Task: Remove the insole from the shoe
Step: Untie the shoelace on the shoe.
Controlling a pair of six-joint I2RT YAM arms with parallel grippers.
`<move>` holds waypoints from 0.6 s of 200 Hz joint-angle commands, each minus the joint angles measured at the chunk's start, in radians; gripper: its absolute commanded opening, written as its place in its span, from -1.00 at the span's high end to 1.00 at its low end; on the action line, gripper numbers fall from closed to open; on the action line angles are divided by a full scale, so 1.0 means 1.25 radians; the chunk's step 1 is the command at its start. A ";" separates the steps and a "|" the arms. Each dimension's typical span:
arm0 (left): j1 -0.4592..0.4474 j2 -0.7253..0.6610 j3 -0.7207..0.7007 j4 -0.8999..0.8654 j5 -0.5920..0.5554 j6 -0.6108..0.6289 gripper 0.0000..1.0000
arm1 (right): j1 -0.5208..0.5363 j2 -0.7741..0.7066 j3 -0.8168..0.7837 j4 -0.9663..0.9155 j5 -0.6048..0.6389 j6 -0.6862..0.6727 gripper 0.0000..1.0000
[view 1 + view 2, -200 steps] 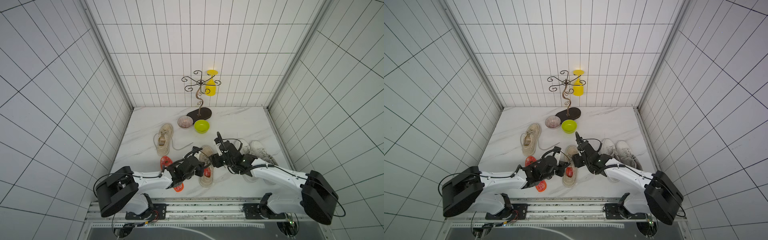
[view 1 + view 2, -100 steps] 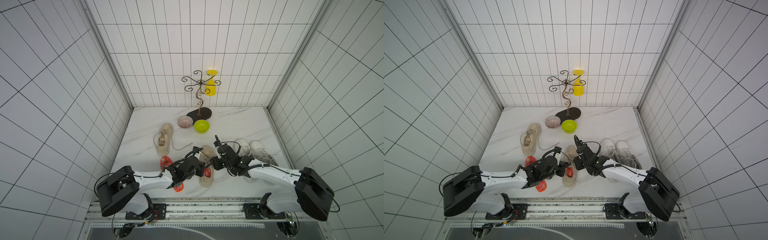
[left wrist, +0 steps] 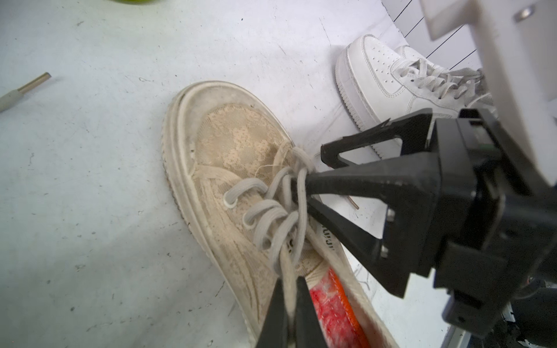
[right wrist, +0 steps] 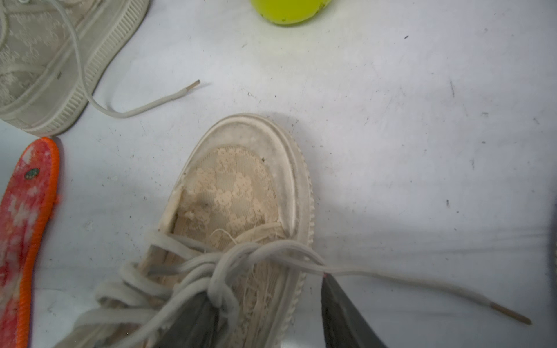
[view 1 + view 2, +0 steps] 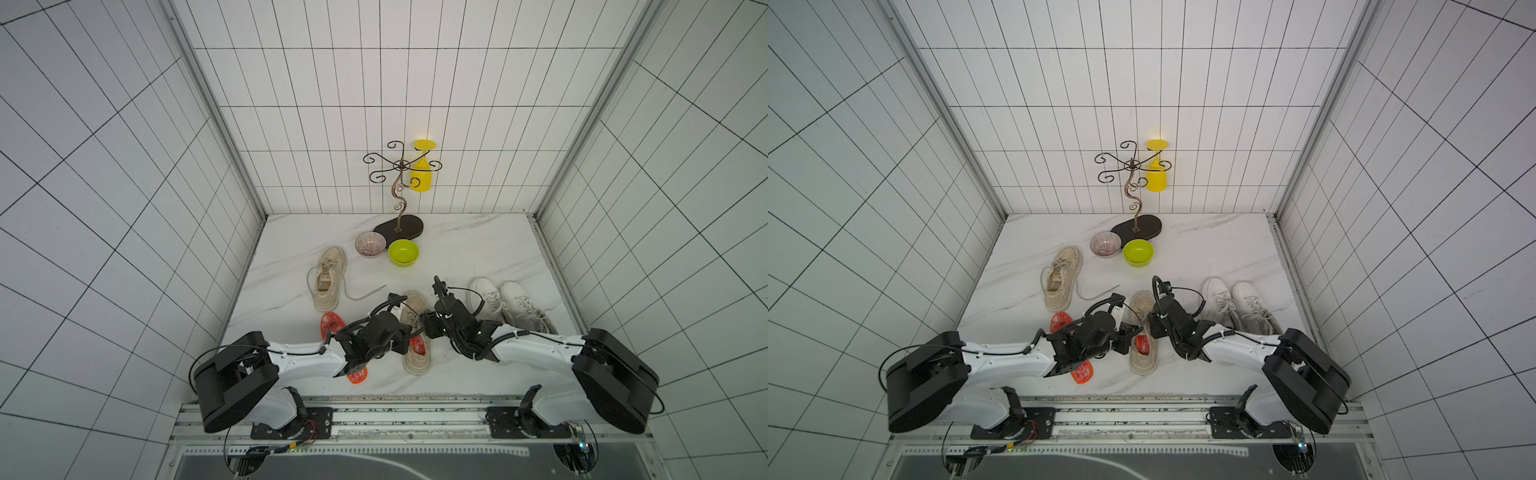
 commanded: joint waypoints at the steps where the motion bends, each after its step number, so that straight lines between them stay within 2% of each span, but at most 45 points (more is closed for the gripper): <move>1: -0.010 -0.003 0.023 0.030 0.018 0.010 1.00 | 0.004 -0.012 -0.048 0.120 0.072 0.035 -0.11; 29: -0.011 -0.003 0.022 0.030 0.019 0.011 1.00 | 0.004 -0.007 -0.047 0.137 0.124 0.048 -0.20; 66: -0.011 0.000 0.021 0.032 0.022 0.013 1.00 | 0.002 -0.001 -0.025 0.142 0.134 0.050 -0.38; 100: -0.015 -0.005 0.018 0.038 0.032 0.021 1.00 | -0.051 0.050 0.026 0.099 0.103 0.101 -0.53; 120: -0.019 -0.012 0.013 0.043 0.033 0.026 1.00 | -0.066 0.059 0.049 0.096 0.129 0.097 -0.60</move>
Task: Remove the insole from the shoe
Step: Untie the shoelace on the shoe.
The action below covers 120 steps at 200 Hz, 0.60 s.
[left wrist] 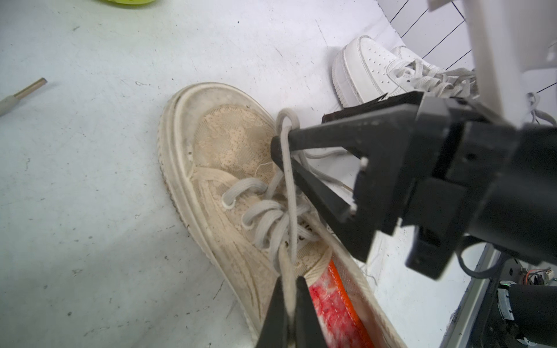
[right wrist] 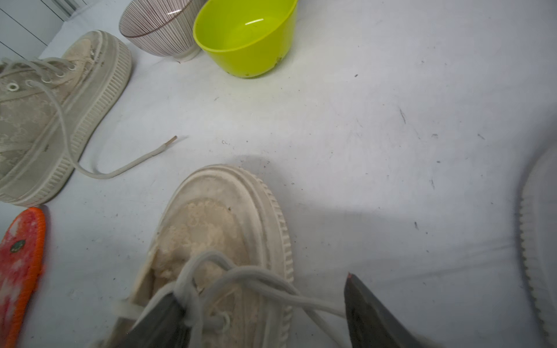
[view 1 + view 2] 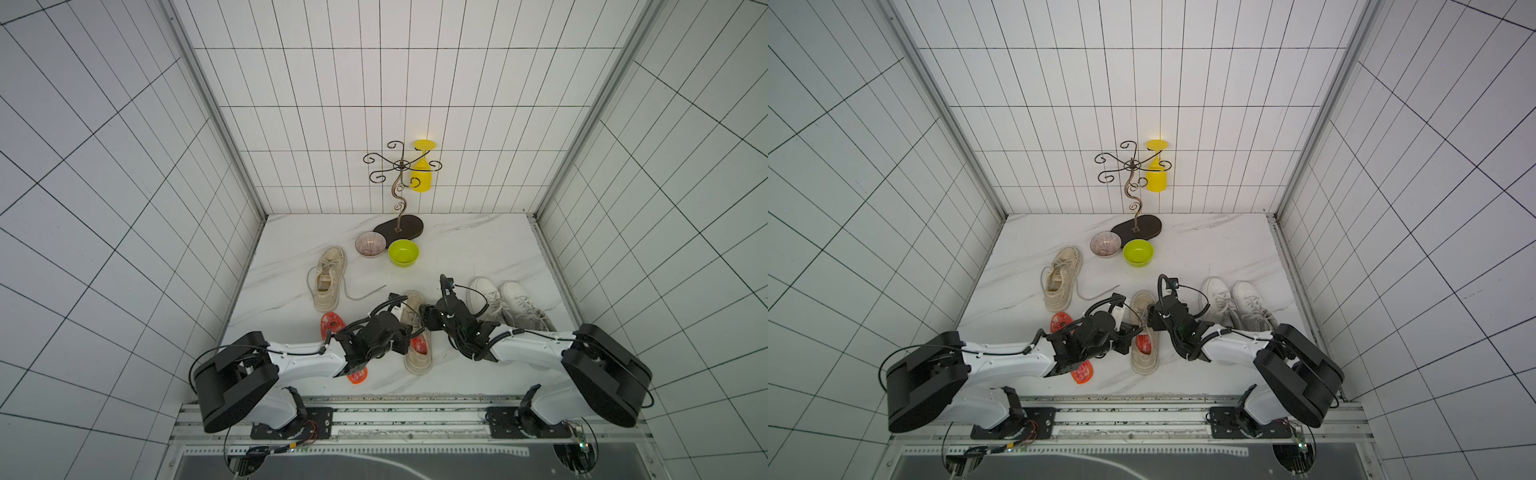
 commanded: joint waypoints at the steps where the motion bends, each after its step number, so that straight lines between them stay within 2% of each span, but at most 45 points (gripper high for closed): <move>1: -0.016 -0.013 0.014 0.036 0.030 0.018 1.00 | -0.032 0.014 0.064 0.002 0.060 0.034 -0.60; 65: -0.019 -0.016 0.001 0.040 0.022 0.017 1.00 | -0.076 -0.010 0.108 -0.002 0.108 0.050 -0.73; 120: -0.019 -0.025 -0.009 0.042 0.020 0.019 1.00 | -0.162 -0.029 0.137 -0.025 0.105 0.063 -0.79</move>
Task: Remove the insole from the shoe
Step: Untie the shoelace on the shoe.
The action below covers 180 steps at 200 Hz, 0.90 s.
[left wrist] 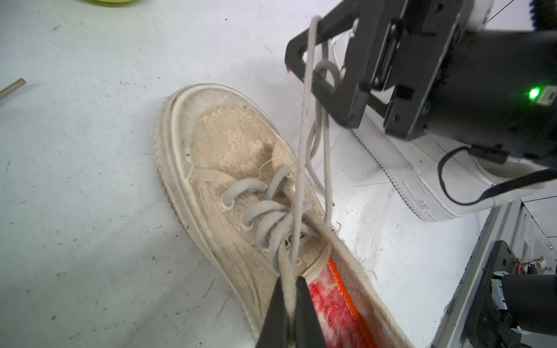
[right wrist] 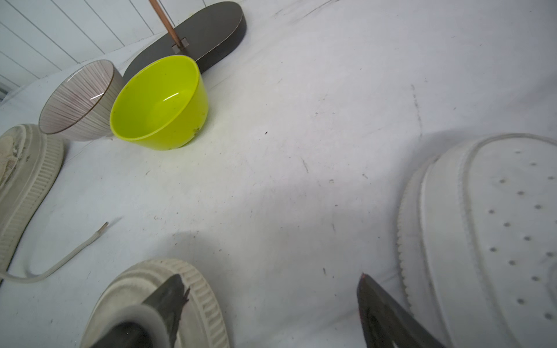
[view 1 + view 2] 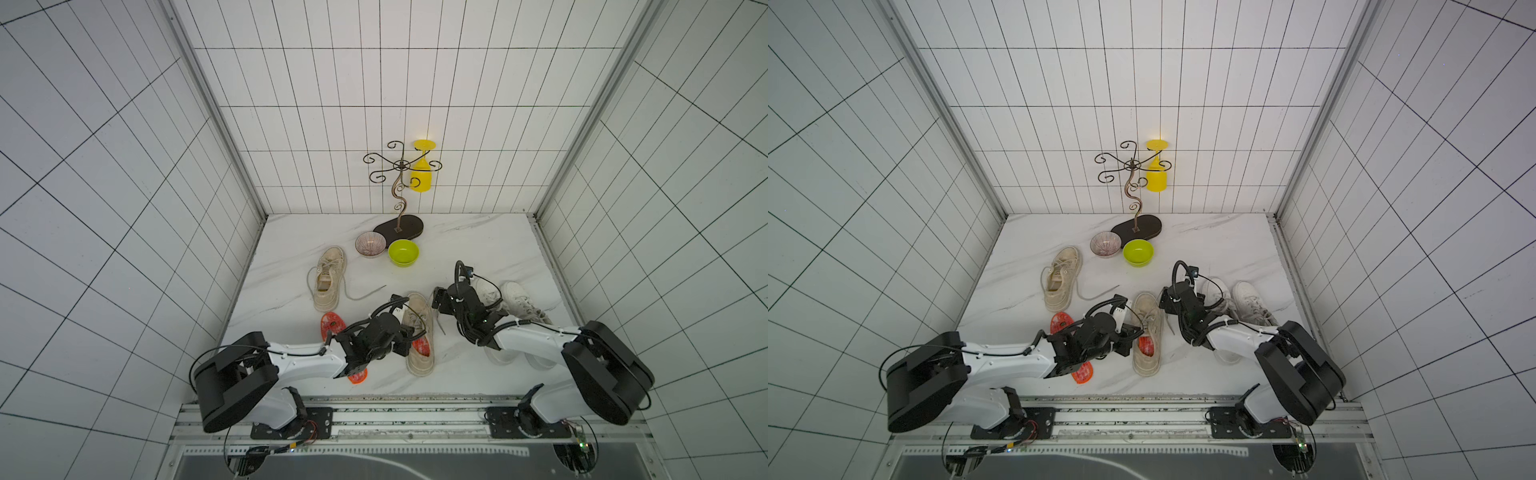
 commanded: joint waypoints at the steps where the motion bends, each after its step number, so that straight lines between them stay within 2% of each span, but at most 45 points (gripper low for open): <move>1: -0.007 -0.024 -0.007 0.037 0.013 0.011 1.00 | -0.039 -0.022 0.104 -0.011 0.039 0.024 -0.79; 42: -0.007 -0.041 -0.018 0.030 -0.003 0.011 1.00 | -0.139 -0.065 0.130 -0.080 0.008 0.020 -0.81; 60: -0.007 -0.048 -0.020 0.026 -0.015 0.011 1.00 | -0.186 -0.089 0.146 -0.124 -0.040 0.010 -0.81; 81: -0.007 -0.056 -0.015 0.007 -0.048 0.001 1.00 | -0.193 -0.112 0.169 -0.184 -0.089 -0.024 -0.81; 93: -0.005 -0.057 -0.007 -0.006 -0.069 -0.006 1.00 | -0.189 -0.128 0.170 -0.210 -0.152 -0.044 -0.77; 121: 0.008 -0.038 0.019 -0.023 -0.087 -0.021 1.00 | -0.121 -0.175 0.141 -0.252 -0.247 -0.118 -0.70; 153: 0.030 -0.014 0.041 -0.007 -0.073 -0.041 1.00 | 0.017 -0.229 0.089 -0.308 -0.255 -0.167 -0.63; 180: 0.041 -0.009 0.053 0.001 -0.083 -0.048 1.00 | 0.085 -0.240 0.047 -0.314 -0.291 -0.158 -0.56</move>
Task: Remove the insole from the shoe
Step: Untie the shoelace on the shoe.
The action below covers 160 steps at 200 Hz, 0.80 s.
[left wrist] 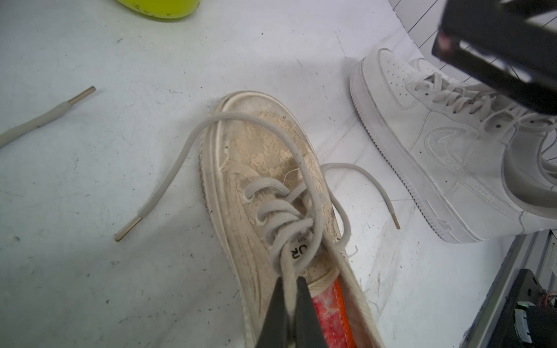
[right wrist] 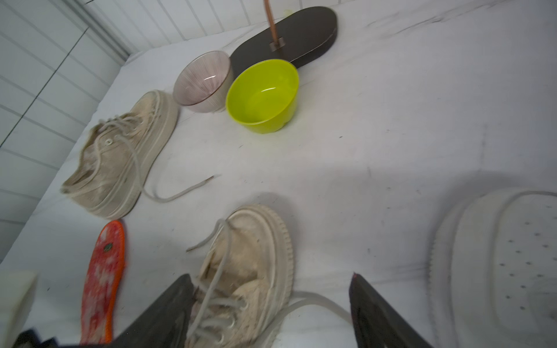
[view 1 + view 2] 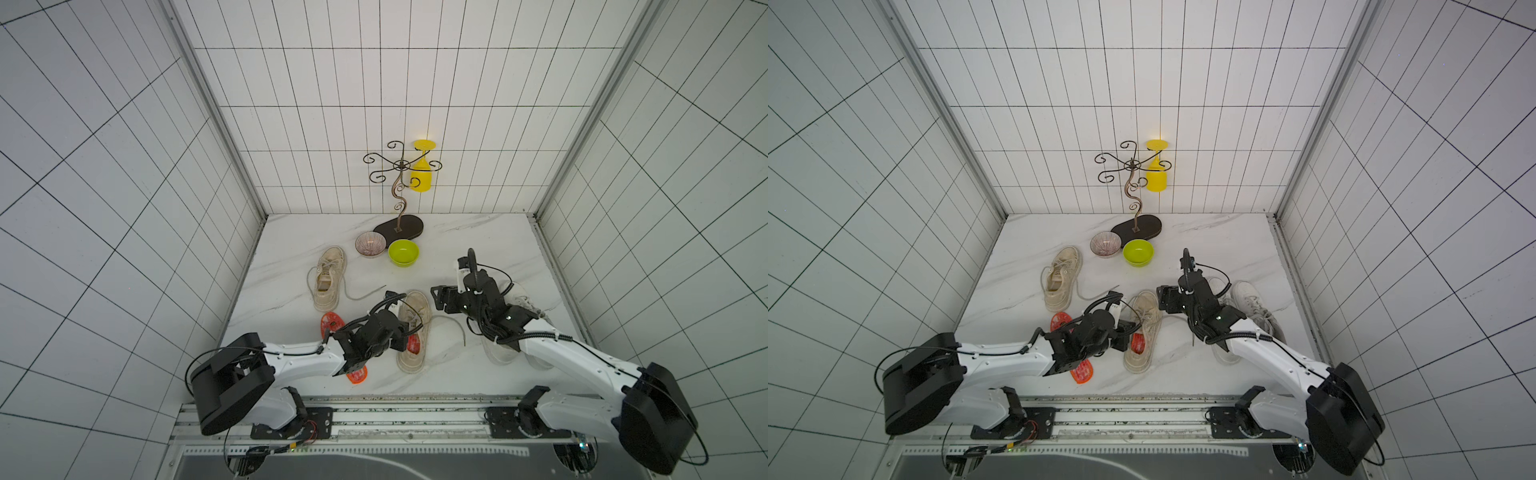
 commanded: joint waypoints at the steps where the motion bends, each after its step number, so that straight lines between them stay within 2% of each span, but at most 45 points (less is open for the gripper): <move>1: 0.012 0.002 0.038 0.047 -0.029 -0.018 1.00 | 0.048 -0.010 -0.039 -0.043 -0.047 -0.022 -0.56; 65: 0.018 0.015 0.062 0.047 -0.018 -0.028 1.00 | 0.125 0.051 -0.047 0.010 -0.069 -0.001 -0.41; 137: 0.018 0.020 0.064 0.046 -0.006 -0.031 1.00 | 0.160 0.149 -0.029 -0.006 -0.026 -0.006 0.06; 160: 0.017 0.020 0.064 0.042 -0.005 -0.031 1.00 | 0.164 0.169 -0.014 -0.020 0.002 0.001 0.32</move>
